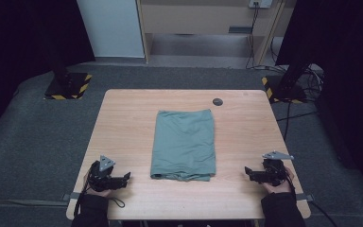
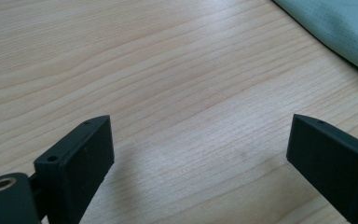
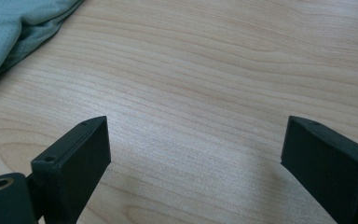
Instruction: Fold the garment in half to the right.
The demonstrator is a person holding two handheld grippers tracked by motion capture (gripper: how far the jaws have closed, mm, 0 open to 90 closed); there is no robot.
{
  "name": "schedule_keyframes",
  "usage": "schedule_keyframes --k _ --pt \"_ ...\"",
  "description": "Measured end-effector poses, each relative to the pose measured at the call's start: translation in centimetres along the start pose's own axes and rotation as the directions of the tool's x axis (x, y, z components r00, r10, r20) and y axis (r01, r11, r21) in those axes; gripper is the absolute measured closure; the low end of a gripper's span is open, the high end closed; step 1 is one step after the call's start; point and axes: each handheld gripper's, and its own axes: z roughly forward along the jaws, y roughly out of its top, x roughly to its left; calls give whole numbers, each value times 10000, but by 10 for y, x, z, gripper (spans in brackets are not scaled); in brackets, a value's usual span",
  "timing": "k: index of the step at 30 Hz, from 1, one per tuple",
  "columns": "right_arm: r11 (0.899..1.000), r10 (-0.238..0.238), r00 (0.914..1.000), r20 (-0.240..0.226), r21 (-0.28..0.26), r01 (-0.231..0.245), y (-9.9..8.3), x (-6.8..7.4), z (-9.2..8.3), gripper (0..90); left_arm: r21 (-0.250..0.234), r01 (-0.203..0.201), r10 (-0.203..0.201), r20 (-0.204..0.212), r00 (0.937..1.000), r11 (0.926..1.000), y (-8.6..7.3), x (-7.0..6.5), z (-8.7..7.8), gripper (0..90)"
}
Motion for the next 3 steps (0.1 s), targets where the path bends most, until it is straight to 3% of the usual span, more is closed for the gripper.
schedule_keyframes --k 3 --pt "10000 -66 10000 -9 25 66 0 0 1 76 56 130 -130 -28 9999 9999 -1 3 1 57"
